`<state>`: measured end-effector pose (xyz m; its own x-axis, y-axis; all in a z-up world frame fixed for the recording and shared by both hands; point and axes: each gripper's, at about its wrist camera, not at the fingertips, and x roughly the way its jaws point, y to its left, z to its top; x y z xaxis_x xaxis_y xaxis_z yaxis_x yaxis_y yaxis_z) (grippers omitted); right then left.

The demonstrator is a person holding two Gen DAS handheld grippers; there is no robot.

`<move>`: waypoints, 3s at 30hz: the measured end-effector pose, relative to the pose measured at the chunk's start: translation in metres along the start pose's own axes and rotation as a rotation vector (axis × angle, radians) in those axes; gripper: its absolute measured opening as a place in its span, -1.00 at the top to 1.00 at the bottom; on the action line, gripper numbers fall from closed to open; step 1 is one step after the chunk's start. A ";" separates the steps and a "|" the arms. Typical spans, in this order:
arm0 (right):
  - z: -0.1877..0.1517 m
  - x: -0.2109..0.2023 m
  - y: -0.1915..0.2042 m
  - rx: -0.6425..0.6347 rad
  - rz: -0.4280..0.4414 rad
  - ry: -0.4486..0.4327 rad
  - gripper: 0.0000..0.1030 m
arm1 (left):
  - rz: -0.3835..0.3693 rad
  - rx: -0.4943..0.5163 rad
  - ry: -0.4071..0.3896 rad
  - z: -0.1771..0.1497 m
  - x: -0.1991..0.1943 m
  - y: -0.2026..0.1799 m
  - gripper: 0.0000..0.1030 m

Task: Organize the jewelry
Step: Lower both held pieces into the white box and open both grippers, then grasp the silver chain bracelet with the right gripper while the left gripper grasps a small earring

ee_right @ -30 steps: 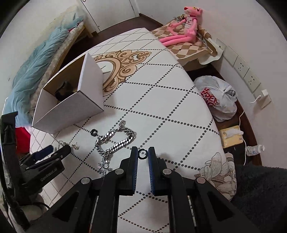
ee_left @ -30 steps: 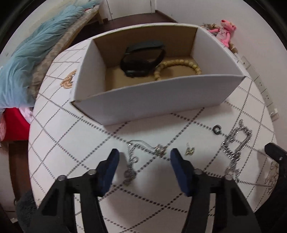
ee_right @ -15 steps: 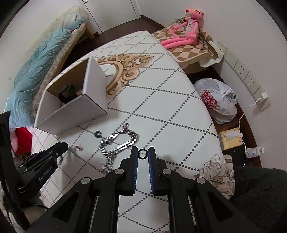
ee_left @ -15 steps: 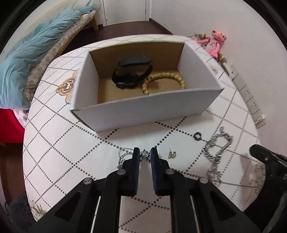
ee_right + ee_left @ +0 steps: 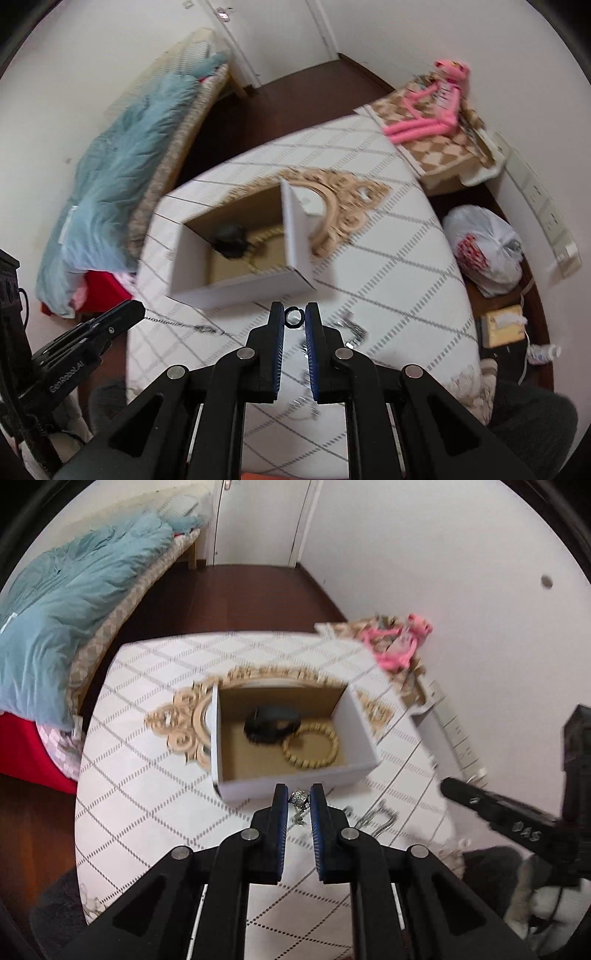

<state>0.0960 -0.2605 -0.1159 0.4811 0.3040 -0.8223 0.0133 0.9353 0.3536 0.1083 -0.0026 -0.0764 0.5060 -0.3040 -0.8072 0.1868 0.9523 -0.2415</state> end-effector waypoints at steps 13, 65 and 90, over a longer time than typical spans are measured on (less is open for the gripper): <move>0.086 0.050 0.050 -0.086 0.084 0.099 0.77 | 0.021 0.030 -0.038 0.085 0.011 0.012 0.82; 0.041 0.052 0.061 -0.245 -0.288 0.076 -0.95 | 0.384 -0.037 -0.011 0.021 0.017 0.028 -0.98; -0.008 -0.011 0.020 -0.112 -0.231 0.020 -0.95 | 0.430 -0.040 0.001 -0.032 -0.007 0.011 -0.98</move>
<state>0.0840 -0.2432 -0.1034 0.4592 0.0821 -0.8845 0.0235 0.9942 0.1045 0.0796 0.0114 -0.0907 0.5301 0.1212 -0.8392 -0.0738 0.9926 0.0967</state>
